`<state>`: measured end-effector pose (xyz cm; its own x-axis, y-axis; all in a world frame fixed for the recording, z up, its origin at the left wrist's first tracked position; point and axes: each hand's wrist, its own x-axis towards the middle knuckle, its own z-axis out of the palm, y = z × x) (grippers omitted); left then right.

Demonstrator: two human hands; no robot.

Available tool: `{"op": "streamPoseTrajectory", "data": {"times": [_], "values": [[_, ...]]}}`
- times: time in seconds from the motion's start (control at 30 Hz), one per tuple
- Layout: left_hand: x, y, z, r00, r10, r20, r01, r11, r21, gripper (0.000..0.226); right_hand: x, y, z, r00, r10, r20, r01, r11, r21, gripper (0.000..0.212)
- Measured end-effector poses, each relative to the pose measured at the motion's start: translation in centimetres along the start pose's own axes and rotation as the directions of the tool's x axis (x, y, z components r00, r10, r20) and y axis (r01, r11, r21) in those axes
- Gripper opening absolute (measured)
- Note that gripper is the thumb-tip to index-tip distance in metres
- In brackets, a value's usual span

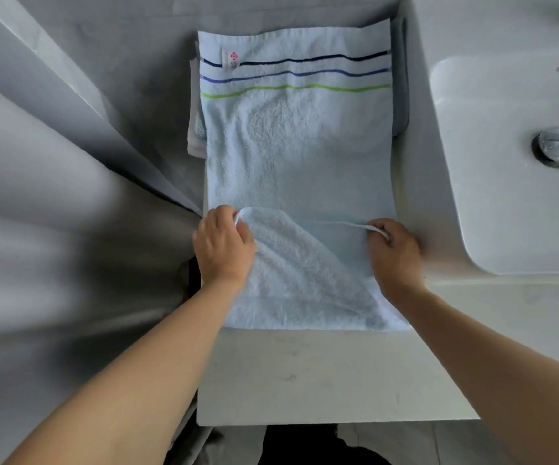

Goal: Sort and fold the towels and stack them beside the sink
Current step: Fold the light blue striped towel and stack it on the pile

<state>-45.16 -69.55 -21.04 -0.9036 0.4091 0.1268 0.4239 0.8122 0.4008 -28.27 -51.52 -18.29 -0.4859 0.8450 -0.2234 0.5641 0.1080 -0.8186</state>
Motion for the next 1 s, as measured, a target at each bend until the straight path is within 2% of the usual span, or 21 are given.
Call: {"op": "streamPoseTrajectory", "data": {"times": [0.07, 0.13, 0.2, 0.27, 0.4, 0.5, 0.57, 0.6, 0.67, 0.7, 0.73, 0.83, 0.9, 1.0], "values": [[0.8, 0.3, -1.2, 0.997, -0.041, 0.058, 0.044, 0.997, -0.057, 0.007, -0.3, -2.5, -0.4, 0.994, 0.099, -0.046, -0.094, 0.991, 0.100, 0.020], [1.8, 0.7, -2.7, 0.979, -0.142, 0.147, 0.169, 0.966, -0.194, 0.011, 0.5, -5.1, -1.1, 0.996, 0.052, -0.070, -0.046, 0.995, 0.083, 0.019], [2.9, 0.6, -4.4, 0.961, -0.180, 0.208, 0.241, 0.915, -0.324, 0.013, 2.2, -7.3, -1.7, 0.994, 0.006, -0.113, -0.006, 1.000, -0.004, 0.016], [4.5, 0.3, -5.9, 0.955, -0.139, 0.260, 0.241, 0.877, -0.416, 0.012, 4.7, -9.1, -2.3, 0.988, -0.013, -0.151, 0.000, 0.996, -0.085, 0.016], [9.4, 1.0, -8.2, 0.954, -0.059, 0.293, 0.206, 0.839, -0.503, 0.017, 9.3, -11.9, -2.7, 0.979, -0.020, -0.202, 0.000, 0.995, -0.100, 0.020], [13.0, 2.1, -9.4, 0.927, -0.061, 0.370, 0.271, 0.792, -0.547, 0.012, 12.2, -13.7, -2.7, 0.973, -0.100, -0.209, 0.053, 0.975, -0.217, 0.016], [15.3, 2.6, -9.7, 0.915, -0.139, 0.380, 0.354, 0.728, -0.587, 0.015, 14.0, -14.7, -2.7, 0.958, -0.244, -0.153, 0.170, 0.909, -0.381, 0.015], [16.4, 2.8, -9.7, 0.911, -0.191, 0.366, 0.390, 0.689, -0.611, 0.016, 15.0, -15.0, -2.8, 0.932, -0.352, -0.089, 0.262, 0.821, -0.507, 0.016], [18.9, 3.3, -9.7, 0.898, -0.260, 0.355, 0.436, 0.634, -0.639, 0.016, 17.4, -15.8, -3.0, 0.848, -0.525, 0.068, 0.414, 0.578, -0.703, 0.024], [20.2, 3.5, -9.6, 0.897, -0.258, 0.359, 0.437, 0.640, -0.632, 0.015, 18.7, -16.4, -3.1, 0.821, -0.560, 0.116, 0.443, 0.496, -0.747, 0.028], [21.4, 3.7, -9.4, 0.900, -0.235, 0.366, 0.423, 0.668, -0.612, 0.014, 20.1, -17.0, -3.3, 0.814, -0.565, 0.133, 0.444, 0.457, -0.771, 0.029], [25.2, 4.3, -8.4, 0.918, -0.155, 0.365, 0.357, 0.722, -0.593, 0.019, 24.5, -18.7, -3.8, 0.853, -0.517, 0.067, 0.358, 0.489, -0.796, 0.029], [27.3, 4.5, -7.1, 0.911, -0.190, 0.365, 0.383, 0.717, -0.583, 0.026, 26.6, -19.2, -3.6, 0.884, -0.468, 0.021, 0.307, 0.543, -0.782, 0.027], [28.9, 4.1, -4.8, 0.883, -0.273, 0.383, 0.452, 0.718, -0.529, 0.018, 27.8, -18.8, -2.1, 0.895, -0.445, 0.036, 0.298, 0.535, -0.791, 0.026]]}}
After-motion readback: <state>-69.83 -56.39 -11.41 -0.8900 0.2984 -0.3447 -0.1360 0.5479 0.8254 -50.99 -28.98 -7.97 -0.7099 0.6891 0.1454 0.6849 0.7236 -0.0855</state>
